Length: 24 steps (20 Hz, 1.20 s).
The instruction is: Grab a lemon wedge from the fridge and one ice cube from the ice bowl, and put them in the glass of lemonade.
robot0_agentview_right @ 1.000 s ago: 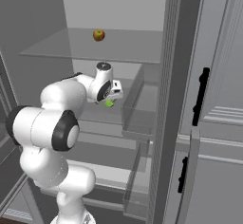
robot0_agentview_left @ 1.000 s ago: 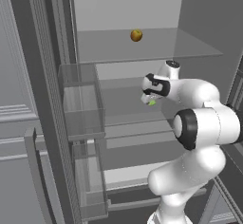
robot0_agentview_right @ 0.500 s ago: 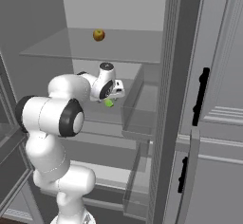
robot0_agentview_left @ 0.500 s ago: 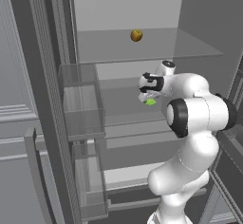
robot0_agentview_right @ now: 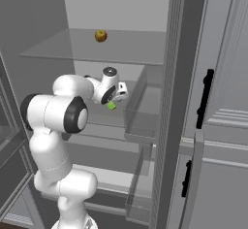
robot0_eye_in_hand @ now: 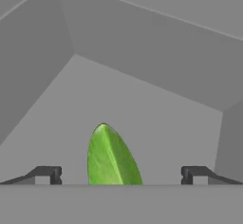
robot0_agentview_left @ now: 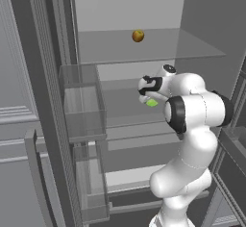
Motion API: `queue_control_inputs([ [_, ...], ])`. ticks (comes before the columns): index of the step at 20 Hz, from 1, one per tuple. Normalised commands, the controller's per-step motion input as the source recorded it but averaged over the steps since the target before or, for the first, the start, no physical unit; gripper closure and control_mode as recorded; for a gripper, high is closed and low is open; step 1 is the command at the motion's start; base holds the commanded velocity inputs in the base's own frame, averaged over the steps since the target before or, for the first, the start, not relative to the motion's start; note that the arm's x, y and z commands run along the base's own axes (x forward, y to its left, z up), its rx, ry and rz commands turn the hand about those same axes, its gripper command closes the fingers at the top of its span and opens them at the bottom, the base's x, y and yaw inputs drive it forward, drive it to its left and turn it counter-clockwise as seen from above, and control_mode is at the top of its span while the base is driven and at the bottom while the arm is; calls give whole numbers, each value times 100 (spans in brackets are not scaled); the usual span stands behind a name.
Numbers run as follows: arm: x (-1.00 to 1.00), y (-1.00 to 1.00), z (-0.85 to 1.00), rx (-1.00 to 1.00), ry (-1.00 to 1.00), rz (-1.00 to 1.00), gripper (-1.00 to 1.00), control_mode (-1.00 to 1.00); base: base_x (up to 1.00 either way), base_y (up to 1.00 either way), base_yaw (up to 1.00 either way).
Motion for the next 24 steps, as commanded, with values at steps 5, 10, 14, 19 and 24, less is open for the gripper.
queue_control_inputs([
  [5, 1, 0, -13, 0, 3, 3, -100, -100, 0, 0, 0],
  [10, 0, 0, -37, 0, 6, 2, -100, -100, 0, 0, 0],
  [14, 0, 0, -37, 0, 9, 2, -100, -100, 0, 0, 0],
  [19, 0, 0, -5, 0, 4, 2, -100, -100, 0, 0, 0],
  [24, 0, 0, -3, 0, 2, 2, 100, -100, 0, 0, 0],
])
